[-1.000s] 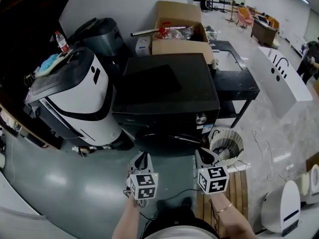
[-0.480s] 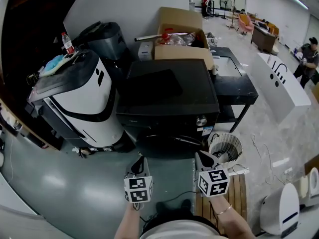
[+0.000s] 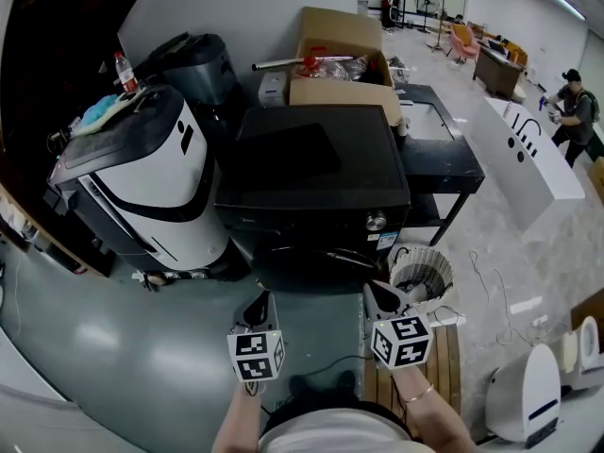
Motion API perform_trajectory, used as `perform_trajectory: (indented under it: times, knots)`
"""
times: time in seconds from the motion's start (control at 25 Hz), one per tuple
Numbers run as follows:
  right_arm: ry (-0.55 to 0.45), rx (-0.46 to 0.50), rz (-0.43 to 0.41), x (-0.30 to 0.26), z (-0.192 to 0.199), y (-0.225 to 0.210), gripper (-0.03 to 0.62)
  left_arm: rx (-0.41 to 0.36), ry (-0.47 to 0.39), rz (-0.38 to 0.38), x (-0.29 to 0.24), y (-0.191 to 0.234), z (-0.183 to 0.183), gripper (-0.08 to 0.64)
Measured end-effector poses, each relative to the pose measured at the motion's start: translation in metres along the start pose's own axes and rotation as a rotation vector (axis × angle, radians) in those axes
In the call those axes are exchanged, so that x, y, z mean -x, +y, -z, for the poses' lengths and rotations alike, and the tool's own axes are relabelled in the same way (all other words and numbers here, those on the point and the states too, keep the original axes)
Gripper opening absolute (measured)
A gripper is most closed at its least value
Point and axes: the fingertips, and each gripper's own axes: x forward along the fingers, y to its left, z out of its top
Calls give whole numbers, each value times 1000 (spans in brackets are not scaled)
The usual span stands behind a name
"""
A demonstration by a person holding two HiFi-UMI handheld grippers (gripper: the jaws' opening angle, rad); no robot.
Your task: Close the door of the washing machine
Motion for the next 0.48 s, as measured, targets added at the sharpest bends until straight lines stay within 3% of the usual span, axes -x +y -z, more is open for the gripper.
perform_trajectory:
  times: [0.48]
  knots:
    - [26, -19, -27, 5, 11, -2, 5, 4, -5, -14, 1, -7, 0, 25]
